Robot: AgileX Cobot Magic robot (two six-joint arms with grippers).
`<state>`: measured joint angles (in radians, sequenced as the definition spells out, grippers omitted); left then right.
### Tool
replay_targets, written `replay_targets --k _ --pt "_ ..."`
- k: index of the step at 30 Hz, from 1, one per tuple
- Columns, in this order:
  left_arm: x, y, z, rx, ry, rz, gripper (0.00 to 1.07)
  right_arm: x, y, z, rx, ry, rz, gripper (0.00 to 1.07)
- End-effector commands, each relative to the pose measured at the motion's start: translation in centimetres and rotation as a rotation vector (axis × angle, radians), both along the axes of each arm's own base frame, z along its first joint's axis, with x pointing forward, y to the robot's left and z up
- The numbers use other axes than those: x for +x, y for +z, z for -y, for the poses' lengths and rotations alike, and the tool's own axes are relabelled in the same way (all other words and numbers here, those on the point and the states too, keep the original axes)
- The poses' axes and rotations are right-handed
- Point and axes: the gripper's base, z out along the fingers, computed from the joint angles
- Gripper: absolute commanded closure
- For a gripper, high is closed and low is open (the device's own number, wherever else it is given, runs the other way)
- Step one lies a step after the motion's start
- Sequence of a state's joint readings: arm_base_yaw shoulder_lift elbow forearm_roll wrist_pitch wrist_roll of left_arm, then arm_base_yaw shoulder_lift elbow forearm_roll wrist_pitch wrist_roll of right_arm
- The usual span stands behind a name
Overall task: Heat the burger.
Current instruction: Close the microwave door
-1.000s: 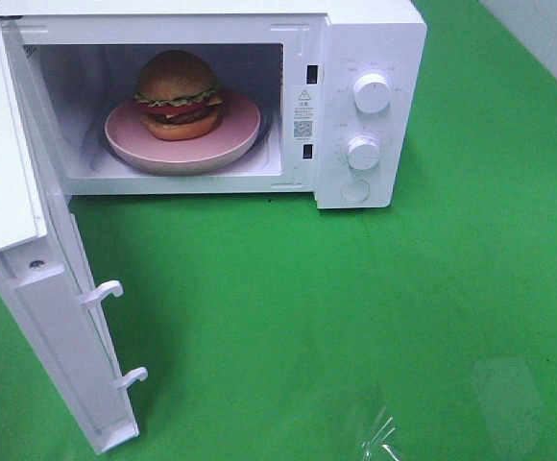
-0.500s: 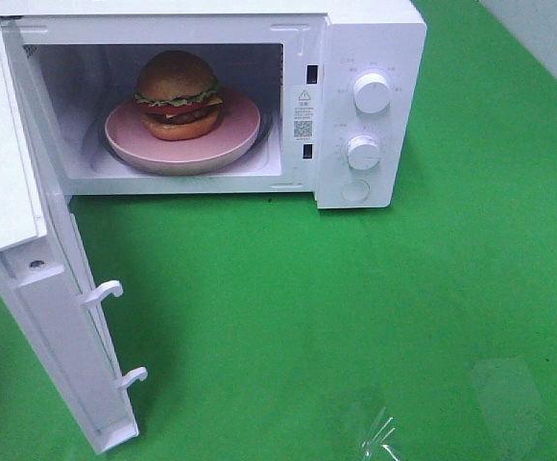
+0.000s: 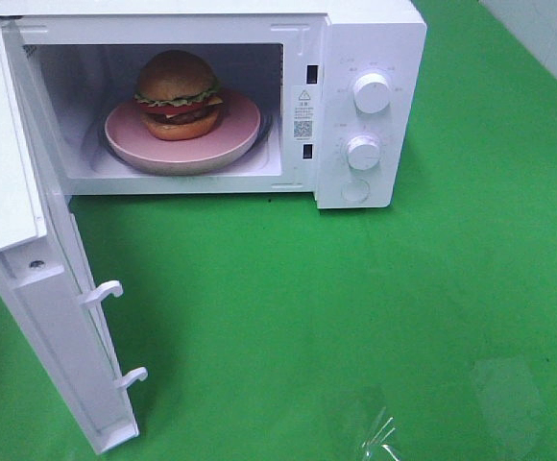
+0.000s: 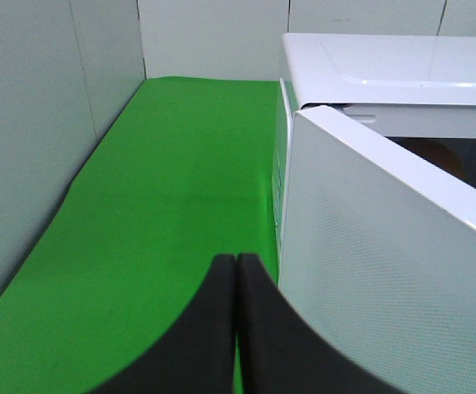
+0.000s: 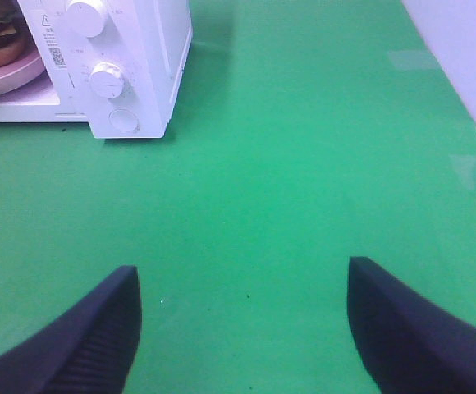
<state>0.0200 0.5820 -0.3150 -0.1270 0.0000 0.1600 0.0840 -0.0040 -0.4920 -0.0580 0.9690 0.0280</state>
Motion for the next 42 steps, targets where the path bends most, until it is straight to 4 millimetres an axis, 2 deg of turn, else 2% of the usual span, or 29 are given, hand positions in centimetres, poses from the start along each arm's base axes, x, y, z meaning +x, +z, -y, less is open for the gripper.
replay_targets --k 1,17,21,22,25,32,37,39,42 --pt "0.7 -0.8 -0.3 -0.005 0.028 0.082 1.07 -0.4 0.0 0.0 -0.002 -0.003 0.037 0.37" --pt "3.9 -3.0 -0.1 -0.005 -0.002 0.062 1.07 -0.4 0.0 0.0 -0.002 -0.003 0.037 0.37" --pt "4.6 -3.3 0.5 0.004 -0.063 0.076 1.07 -0.4 0.0 0.0 -0.002 -0.003 0.037 0.37" --pt "5.3 -4.0 1.1 0.018 -0.138 0.057 1.07 -0.4 0.0 0.0 -0.002 -0.003 0.037 0.37" --pt "5.8 -4.9 1.6 0.000 -0.198 0.021 1.07 -0.4 0.0 0.0 -0.002 -0.003 0.037 0.37" --pt "7.1 -6.7 2.7 -0.044 -0.323 -0.016 1.07 -0.4 0.0 0.0 -0.003 -0.001 0.037 0.37" --pt "7.5 -7.3 3.3 -0.052 -0.376 -0.012 1.07 -0.4 0.0 0.0 -0.003 -0.001 0.037 0.37" --pt "8.1 -8.8 4.1 -0.076 -0.419 -0.053 1.07 -0.4 0.0 0.0 -0.003 -0.001 0.037 0.37" --pt "8.3 -9.2 4.7 -0.089 -0.453 -0.055 1.07 -0.4 0.0 0.0 -0.003 -0.001 0.037 0.37"
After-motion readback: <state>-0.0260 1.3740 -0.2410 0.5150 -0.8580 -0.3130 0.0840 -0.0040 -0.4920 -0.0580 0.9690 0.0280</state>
